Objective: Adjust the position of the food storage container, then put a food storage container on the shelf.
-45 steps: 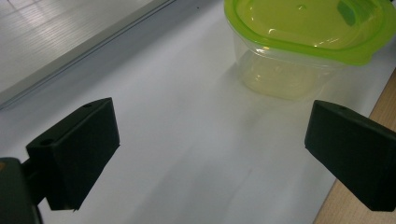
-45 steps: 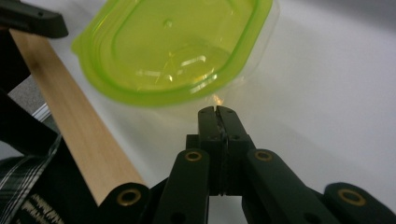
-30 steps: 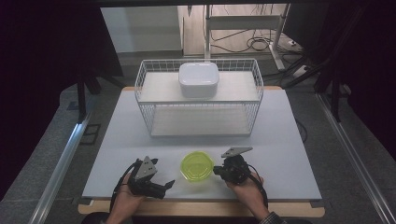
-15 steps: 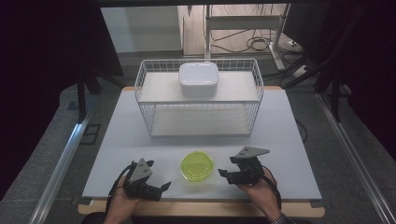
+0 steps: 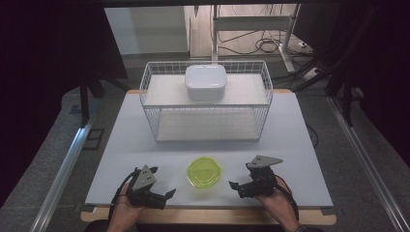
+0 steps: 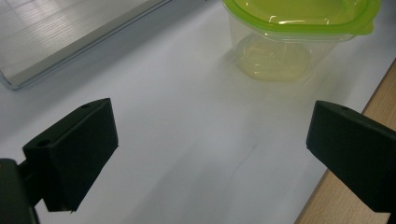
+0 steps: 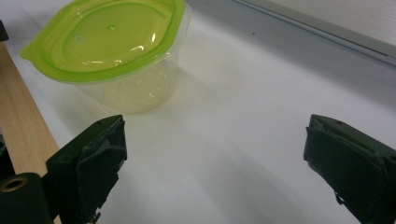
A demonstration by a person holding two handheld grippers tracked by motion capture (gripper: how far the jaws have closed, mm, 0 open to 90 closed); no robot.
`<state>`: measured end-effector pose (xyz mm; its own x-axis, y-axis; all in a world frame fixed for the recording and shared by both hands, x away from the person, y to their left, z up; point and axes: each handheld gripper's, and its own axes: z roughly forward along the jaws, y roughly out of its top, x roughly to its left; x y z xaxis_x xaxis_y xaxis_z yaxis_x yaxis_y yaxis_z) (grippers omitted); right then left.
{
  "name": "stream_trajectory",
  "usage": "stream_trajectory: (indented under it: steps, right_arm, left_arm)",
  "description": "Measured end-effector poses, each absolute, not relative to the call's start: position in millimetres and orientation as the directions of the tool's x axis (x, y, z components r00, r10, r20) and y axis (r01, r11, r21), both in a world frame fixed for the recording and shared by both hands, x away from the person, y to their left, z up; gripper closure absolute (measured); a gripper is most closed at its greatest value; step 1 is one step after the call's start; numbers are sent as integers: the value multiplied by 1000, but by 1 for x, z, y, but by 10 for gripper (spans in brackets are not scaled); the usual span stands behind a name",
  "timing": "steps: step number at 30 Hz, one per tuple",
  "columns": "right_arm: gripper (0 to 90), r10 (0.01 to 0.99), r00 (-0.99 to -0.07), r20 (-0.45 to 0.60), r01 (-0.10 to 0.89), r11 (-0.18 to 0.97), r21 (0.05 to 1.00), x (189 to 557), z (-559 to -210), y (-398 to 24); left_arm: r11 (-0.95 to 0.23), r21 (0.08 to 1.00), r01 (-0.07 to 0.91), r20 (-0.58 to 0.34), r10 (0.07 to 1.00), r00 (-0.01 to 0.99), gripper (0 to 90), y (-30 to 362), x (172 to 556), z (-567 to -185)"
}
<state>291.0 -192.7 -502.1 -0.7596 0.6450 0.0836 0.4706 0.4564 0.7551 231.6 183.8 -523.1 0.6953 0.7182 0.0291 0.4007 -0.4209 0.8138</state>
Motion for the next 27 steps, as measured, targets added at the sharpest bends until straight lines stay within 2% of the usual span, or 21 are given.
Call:
stream_trajectory:
  steps: [10, 19, 27]
  right_arm:
    - [52, 648, -758, 69, 466, 465, 753, 290, -501, -190]
    - [47, 646, -757, 97, 485, 456, 746, 290, -493, -186]
    - [130, 640, -756, 135, 508, 443, 739, 294, -488, -180]
  left_arm:
    - [-421, 814, 401, 26, 716, 698, 19, 184, 232, -524]
    - [-425, 811, 402, 29, 715, 698, 19, 183, 232, -524]
    - [-428, 808, 404, 29, 715, 698, 19, 183, 233, -525]
